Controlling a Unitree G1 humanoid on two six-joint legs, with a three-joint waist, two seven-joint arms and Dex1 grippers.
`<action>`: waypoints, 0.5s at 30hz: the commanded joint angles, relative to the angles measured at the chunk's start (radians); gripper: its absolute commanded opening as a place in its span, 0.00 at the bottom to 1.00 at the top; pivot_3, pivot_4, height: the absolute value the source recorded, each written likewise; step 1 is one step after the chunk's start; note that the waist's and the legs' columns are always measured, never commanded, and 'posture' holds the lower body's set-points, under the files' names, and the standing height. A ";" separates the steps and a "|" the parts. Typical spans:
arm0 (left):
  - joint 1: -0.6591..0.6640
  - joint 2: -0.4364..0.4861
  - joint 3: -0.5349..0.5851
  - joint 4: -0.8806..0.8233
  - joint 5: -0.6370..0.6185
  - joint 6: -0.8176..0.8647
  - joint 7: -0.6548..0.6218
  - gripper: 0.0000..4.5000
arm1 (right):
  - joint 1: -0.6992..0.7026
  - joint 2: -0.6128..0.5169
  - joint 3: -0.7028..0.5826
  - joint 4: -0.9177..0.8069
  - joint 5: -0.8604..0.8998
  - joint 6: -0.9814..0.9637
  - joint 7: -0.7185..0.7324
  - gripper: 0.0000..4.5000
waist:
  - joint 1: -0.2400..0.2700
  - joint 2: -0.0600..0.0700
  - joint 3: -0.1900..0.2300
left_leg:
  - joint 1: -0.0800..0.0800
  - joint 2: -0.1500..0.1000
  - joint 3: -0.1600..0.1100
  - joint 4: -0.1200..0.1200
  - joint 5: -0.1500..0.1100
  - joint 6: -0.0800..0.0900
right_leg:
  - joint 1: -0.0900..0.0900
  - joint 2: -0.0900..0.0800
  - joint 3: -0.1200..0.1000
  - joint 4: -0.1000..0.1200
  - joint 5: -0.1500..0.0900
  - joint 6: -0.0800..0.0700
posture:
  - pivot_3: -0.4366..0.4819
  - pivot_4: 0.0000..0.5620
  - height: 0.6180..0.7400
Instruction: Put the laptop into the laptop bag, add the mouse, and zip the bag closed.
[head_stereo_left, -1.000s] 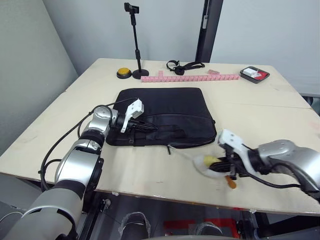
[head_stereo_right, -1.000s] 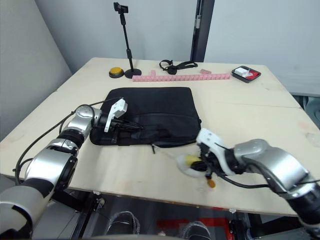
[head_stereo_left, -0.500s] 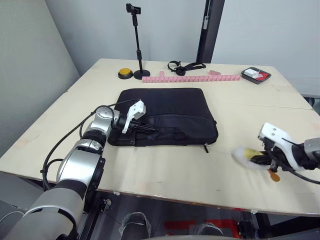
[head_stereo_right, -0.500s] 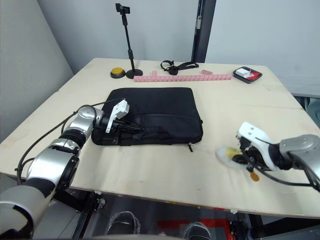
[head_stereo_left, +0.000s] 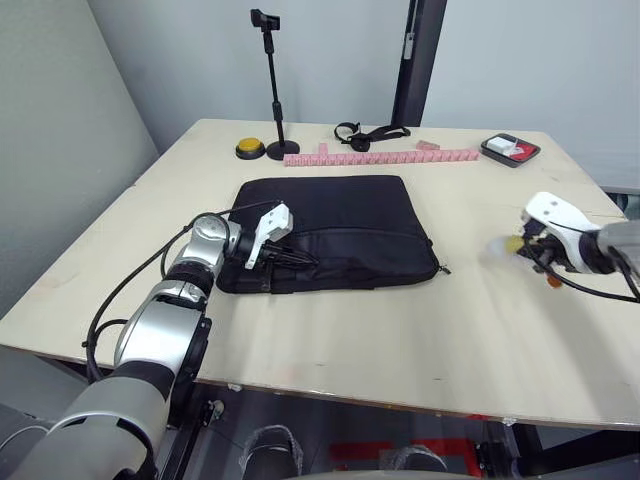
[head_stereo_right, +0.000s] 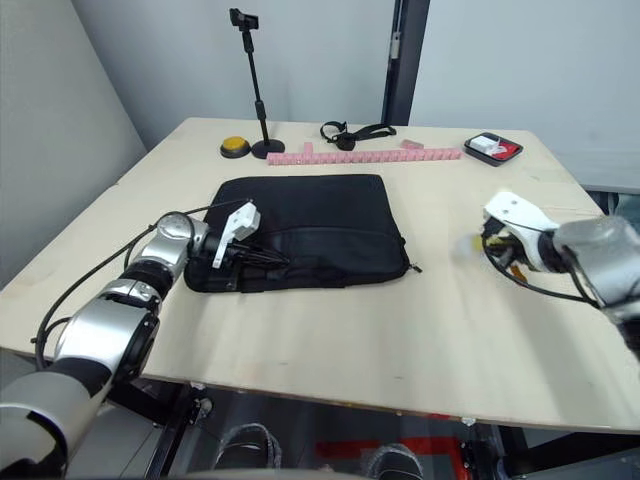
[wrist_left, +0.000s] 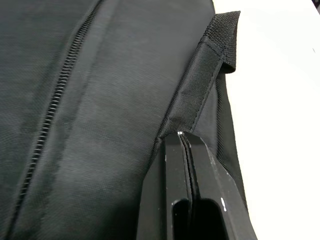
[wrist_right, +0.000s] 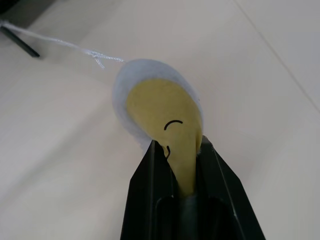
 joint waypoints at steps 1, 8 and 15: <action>0.081 0.010 -0.082 0.028 0.098 -0.019 -0.026 0.00 | -0.053 0.032 0.037 -0.105 -0.060 0.060 -0.040 0.00 | 0.001 0.000 0.000 | 0.000 0.000 0.000 -0.001 0.000 0.000 | 0.000 0.000 0.000 0.000 0.000 0.000 | 0.48 0.27 1.00; 0.098 0.010 -0.087 0.026 0.097 -0.024 -0.021 0.00 | -0.140 0.130 0.092 -0.181 -0.139 0.185 -0.128 0.00 | -0.003 0.001 0.000 | 0.010 0.000 0.002 -0.003 0.000 0.000 | 0.006 0.000 0.001 -0.001 0.000 0.001 | 0.48 0.27 1.00; 0.079 0.011 -0.072 0.046 0.096 -0.007 0.013 0.00 | -0.222 0.242 0.163 -0.124 -0.227 0.210 -0.216 0.00 | -0.020 0.001 -0.001 | 0.013 0.000 0.002 -0.010 0.000 -0.001 | 0.007 -0.001 0.001 -0.002 -0.001 0.001 | 0.48 0.27 1.00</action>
